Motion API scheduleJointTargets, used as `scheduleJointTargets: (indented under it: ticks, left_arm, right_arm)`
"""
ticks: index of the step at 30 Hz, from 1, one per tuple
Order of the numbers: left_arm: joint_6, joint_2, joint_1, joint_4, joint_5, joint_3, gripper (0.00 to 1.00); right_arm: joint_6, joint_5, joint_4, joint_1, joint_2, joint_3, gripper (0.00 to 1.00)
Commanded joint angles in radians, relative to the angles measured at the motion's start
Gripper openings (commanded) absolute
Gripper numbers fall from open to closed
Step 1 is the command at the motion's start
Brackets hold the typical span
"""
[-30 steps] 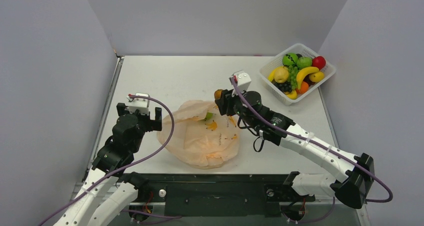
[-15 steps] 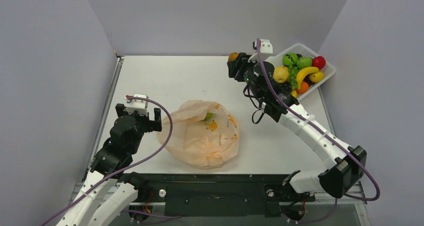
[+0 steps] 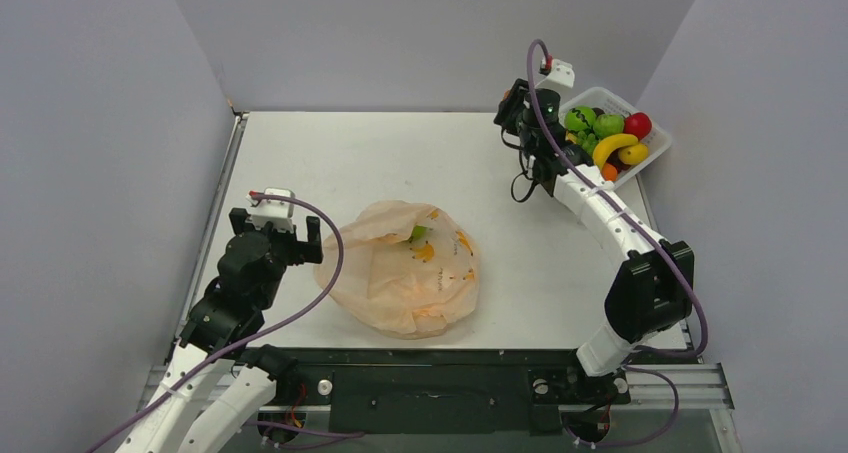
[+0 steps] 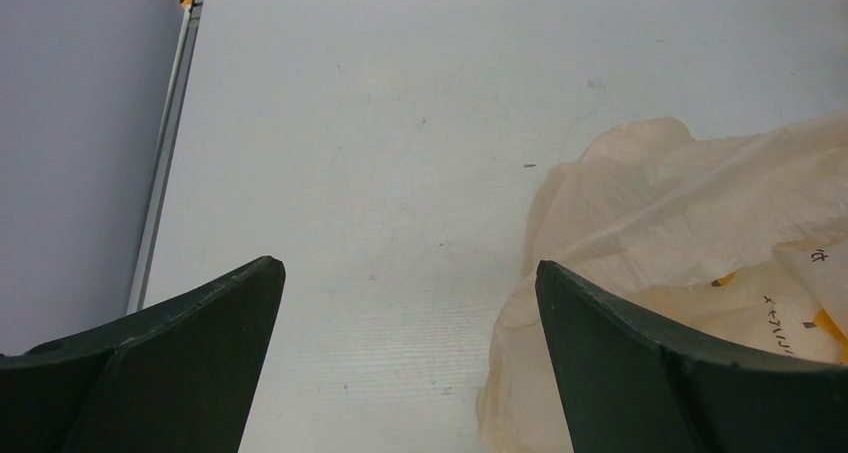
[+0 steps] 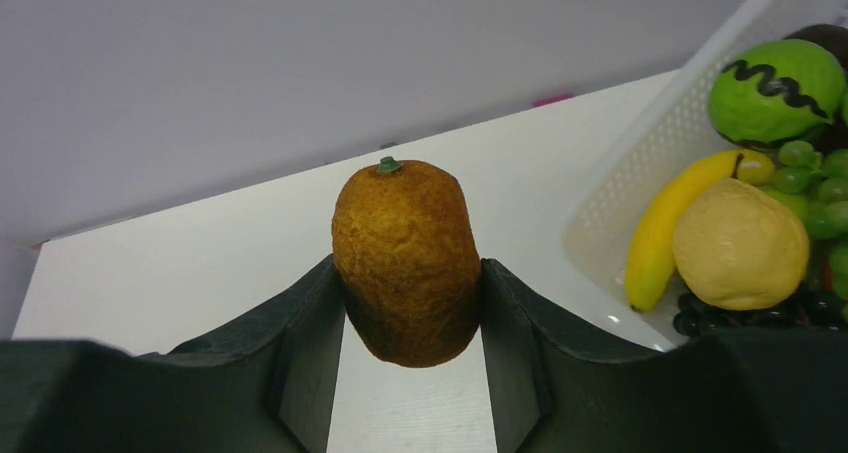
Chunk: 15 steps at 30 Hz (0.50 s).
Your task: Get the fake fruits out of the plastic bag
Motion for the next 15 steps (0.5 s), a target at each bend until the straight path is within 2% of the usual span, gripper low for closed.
scheduleJointTargets:
  ticks: [1, 6, 11, 15]
  left_arm:
    - [-0.016, 0.002, 0.016, 0.042, 0.043, 0.008, 0.97]
    - [-0.02, 0.023, 0.029, 0.042, 0.068, 0.015, 0.97]
    - [-0.023, 0.019, 0.04, 0.046, 0.077, 0.012, 0.97]
    - [-0.025, 0.03, 0.047, 0.049, 0.095, 0.013, 0.97]
  right_arm:
    - [0.058, 0.007, -0.031, -0.091, 0.028, 0.002, 0.0]
    - [0.071, 0.077, -0.126, -0.193, 0.091, 0.024, 0.0]
    - [0.048, 0.164, -0.146, -0.267, 0.125, 0.028, 0.0]
    - [0.029, 0.171, -0.16, -0.318, 0.166, 0.063, 0.0]
